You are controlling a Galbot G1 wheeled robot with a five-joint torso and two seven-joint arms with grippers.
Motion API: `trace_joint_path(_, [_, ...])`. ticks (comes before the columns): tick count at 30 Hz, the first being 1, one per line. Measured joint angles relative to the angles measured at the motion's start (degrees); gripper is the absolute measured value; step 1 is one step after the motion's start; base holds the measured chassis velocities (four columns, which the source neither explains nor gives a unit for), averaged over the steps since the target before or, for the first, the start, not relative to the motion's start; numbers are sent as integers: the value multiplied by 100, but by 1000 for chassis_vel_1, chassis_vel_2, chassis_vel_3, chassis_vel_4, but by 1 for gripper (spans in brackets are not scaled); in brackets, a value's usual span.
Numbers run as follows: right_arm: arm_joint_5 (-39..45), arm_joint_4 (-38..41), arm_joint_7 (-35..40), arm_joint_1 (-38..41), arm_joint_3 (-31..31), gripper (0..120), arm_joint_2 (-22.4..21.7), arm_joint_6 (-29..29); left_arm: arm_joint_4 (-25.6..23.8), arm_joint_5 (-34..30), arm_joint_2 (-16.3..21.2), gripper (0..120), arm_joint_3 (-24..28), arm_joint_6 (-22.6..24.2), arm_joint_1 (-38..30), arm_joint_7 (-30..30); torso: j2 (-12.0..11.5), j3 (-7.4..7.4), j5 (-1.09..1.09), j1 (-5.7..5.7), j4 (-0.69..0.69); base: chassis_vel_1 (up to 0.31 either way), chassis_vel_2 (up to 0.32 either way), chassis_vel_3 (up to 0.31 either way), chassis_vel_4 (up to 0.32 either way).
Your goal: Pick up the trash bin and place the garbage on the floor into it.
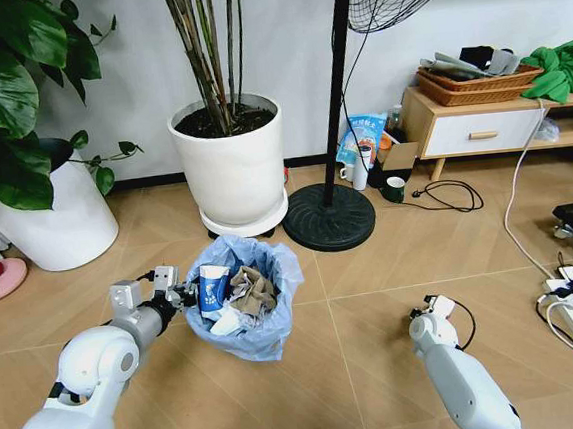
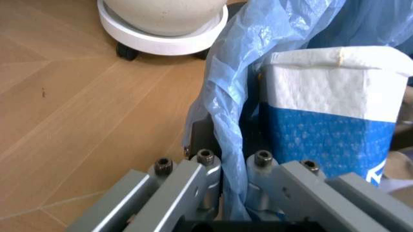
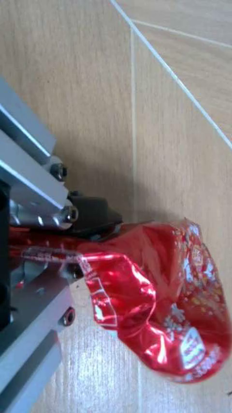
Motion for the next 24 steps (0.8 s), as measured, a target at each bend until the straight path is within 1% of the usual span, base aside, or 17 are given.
trace_joint_path(8, [-169,229,-3,-115,4,0,-28,18,-1,3,-1,0,-11,-5,0,3,0,0,2,0,0,0,0,0,0])
trace_joint_path(12, [-433,646,-162,-199,-32,0,-125,57,-25,1,12,0,-26,-5,25,-10,0,1,1,0,0,0,0,0,0])
trace_joint_path(13, [-433,646,-162,-199,-32,0,-125,57,-25,1,12,0,-26,-5,25,-10,0,1,1,0,0,0,0,0,0])
trace_joint_path(16, [-448,1198,-401,-263,-110,0,-282,61,-27,-3,20,0,-33,-5,30,-35,0,1,2,0,0,0,0,0,0])
trace_joint_path(18, [-366,1687,-728,-325,-160,0,-420,41,-26,-5,21,0,-31,-2,26,-55,0,1,1,0,0,0,0,0,0])
trace_joint_path(19, [-366,1687,-728,-325,-160,0,-420,41,-26,-5,21,0,-31,-2,26,-55,0,1,1,0,0,0,0,0,0])
trace_joint_path(22, [-87,2437,-1264,-424,-223,0,-673,-78,-13,-15,28,0,-21,8,10,-68,0,1,-1,0,1,0,0,0,0])
trace_joint_path(23, [-87,2437,-1264,-424,-223,0,-673,-78,-13,-15,28,0,-21,8,10,-68,0,1,-1,0,1,0,0,0,0])
trace_joint_path(24, [79,2763,-1432,-458,-272,0,-800,-141,-6,-18,32,0,-20,12,2,-70,0,1,1,0,0,0,0,0,0])
